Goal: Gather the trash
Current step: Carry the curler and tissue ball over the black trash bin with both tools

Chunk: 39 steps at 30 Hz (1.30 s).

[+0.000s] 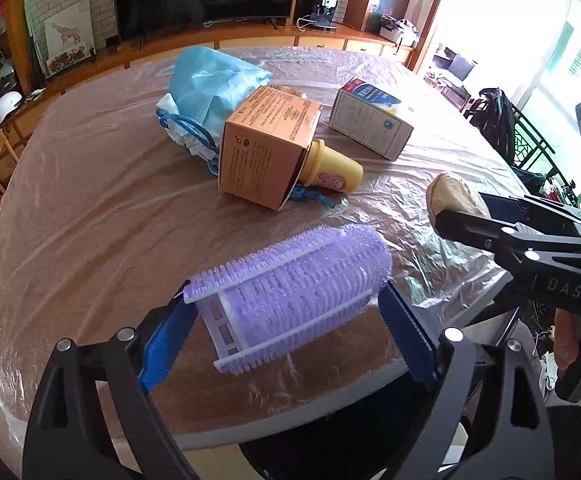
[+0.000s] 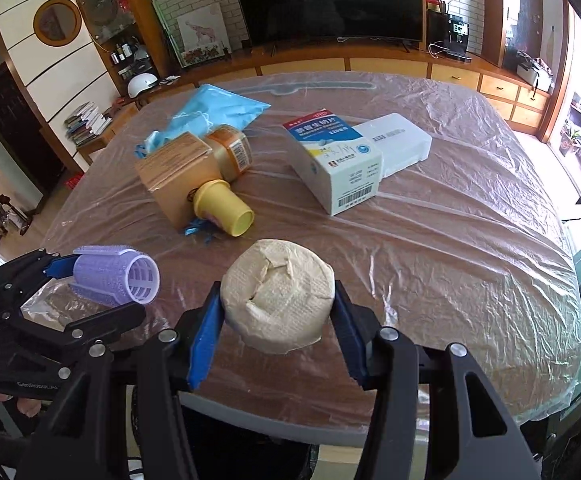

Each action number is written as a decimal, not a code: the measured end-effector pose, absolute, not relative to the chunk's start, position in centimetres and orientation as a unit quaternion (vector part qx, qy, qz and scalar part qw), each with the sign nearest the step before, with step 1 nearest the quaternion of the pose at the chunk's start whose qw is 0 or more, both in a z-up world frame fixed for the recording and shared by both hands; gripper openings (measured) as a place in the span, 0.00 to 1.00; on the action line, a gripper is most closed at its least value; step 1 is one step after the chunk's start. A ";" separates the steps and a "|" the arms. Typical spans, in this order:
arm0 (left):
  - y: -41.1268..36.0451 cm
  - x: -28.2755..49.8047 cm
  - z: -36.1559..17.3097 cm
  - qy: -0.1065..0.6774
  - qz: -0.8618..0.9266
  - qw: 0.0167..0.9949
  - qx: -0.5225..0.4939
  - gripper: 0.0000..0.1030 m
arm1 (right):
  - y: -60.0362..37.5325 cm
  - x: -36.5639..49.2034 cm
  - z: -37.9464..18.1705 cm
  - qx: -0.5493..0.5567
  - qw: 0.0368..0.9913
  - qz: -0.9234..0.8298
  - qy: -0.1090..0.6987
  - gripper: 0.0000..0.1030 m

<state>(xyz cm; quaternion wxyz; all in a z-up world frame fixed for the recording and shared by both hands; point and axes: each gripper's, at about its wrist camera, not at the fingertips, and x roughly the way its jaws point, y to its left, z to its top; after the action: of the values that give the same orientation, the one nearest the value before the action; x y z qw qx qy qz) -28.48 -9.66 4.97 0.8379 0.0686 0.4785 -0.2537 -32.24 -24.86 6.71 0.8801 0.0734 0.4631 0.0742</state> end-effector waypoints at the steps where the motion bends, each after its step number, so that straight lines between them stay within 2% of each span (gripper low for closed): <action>1: -9.6 -28.8 5.1 0.476 -0.255 0.839 0.072 0.89 | -24.9 -32.4 6.8 0.075 0.880 0.077 0.462 0.50; 16: -8.5 -33.3 6.0 0.469 -0.280 0.832 0.100 0.89 | -22.6 -37.8 8.3 0.065 0.871 0.131 0.469 0.50; 39: -8.7 -37.9 2.1 0.511 -0.335 0.778 0.146 0.89 | -20.2 -42.8 4.2 0.038 0.827 0.185 0.529 0.50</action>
<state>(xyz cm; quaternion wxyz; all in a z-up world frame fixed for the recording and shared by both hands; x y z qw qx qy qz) -37.92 -8.69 2.09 0.7784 0.1457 0.5108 -0.3346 -42.85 -20.16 4.23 0.8274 0.0384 0.5288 0.1850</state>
